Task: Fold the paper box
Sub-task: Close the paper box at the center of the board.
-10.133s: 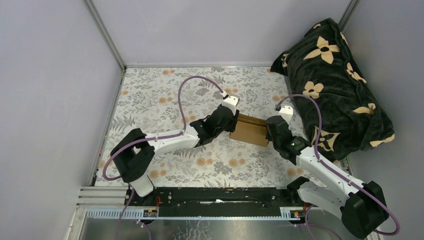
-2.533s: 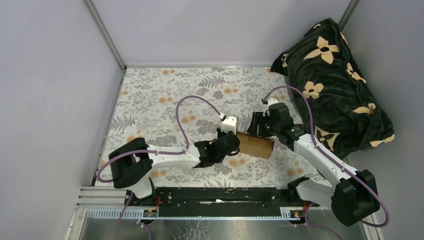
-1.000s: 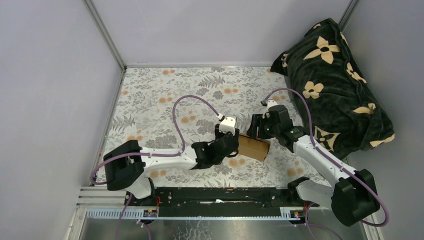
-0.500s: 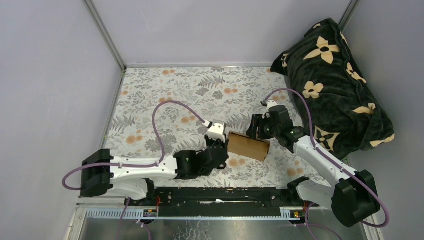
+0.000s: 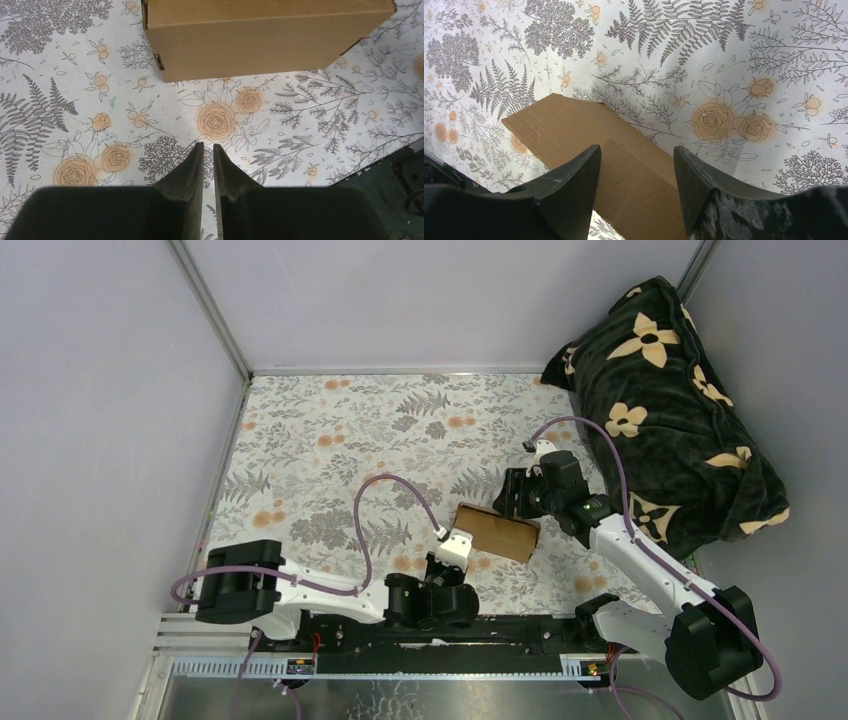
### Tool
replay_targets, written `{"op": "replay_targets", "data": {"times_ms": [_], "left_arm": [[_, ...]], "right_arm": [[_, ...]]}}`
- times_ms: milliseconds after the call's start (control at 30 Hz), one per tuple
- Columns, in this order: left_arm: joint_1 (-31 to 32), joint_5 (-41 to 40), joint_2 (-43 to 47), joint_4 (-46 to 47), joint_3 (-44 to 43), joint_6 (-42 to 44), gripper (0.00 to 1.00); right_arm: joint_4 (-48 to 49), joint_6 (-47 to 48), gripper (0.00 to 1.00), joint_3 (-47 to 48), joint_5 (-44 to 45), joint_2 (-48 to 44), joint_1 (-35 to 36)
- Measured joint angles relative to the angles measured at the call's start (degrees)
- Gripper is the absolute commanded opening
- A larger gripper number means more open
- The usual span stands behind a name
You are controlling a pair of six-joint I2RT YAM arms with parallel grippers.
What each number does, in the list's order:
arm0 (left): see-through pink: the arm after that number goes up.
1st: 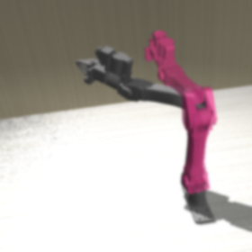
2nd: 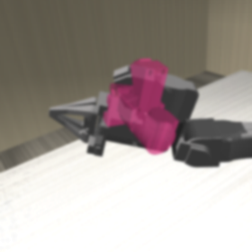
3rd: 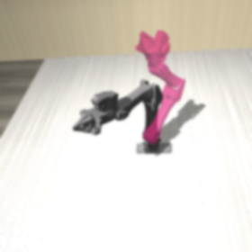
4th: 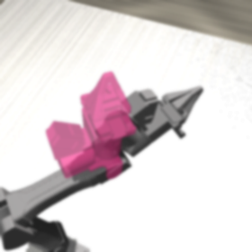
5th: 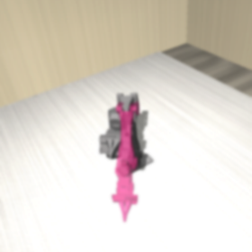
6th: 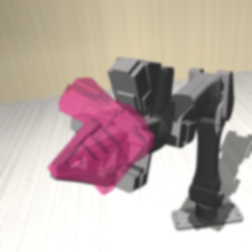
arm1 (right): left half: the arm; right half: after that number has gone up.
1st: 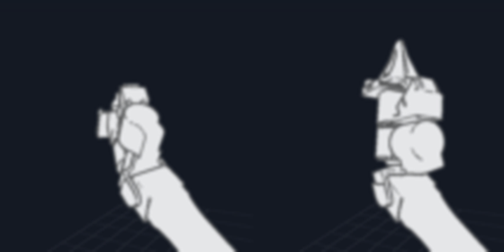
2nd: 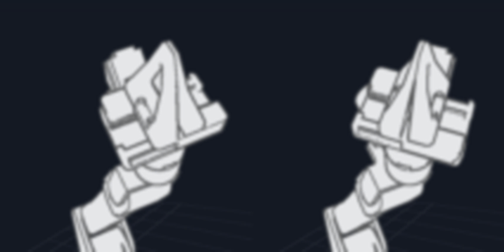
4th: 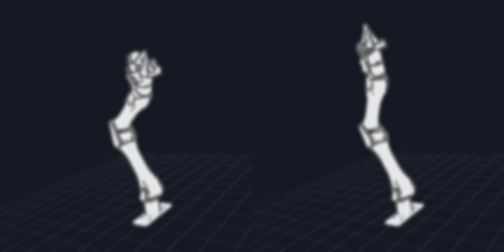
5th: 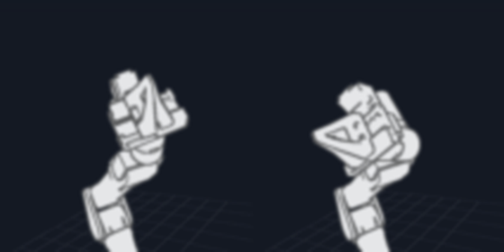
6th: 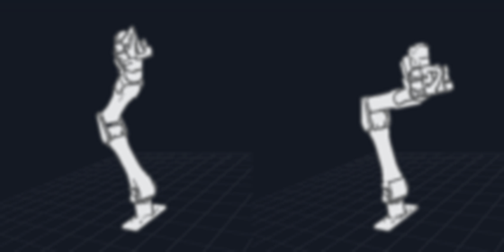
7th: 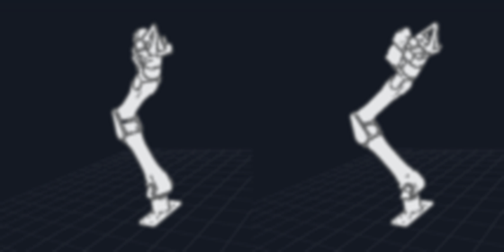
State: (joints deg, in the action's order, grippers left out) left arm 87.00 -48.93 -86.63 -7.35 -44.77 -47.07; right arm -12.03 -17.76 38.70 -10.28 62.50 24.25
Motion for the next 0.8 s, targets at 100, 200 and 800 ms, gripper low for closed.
{"op": "replay_targets", "data": {"times_ms": [100,200,800], "left_arm": [[-1.0,-0.1,-1.3,0.9,0.0,-0.3,0.17],[-3.4,0.5,-1.6,4.0,1.4,-0.4,0.18],[-8.5,4.4,-8.3,17.3,1.3,-0.5,0.16]], "right_arm": [[0.0,0.0,0.61,-0.1,-0.2,-0.1,0.0],[0.0,0.0,0.61,-0.3,-0.4,-0.3,0.0],[-0.5,0.0,0.54,-2.2,-1.4,-3.3,0.2]]}}
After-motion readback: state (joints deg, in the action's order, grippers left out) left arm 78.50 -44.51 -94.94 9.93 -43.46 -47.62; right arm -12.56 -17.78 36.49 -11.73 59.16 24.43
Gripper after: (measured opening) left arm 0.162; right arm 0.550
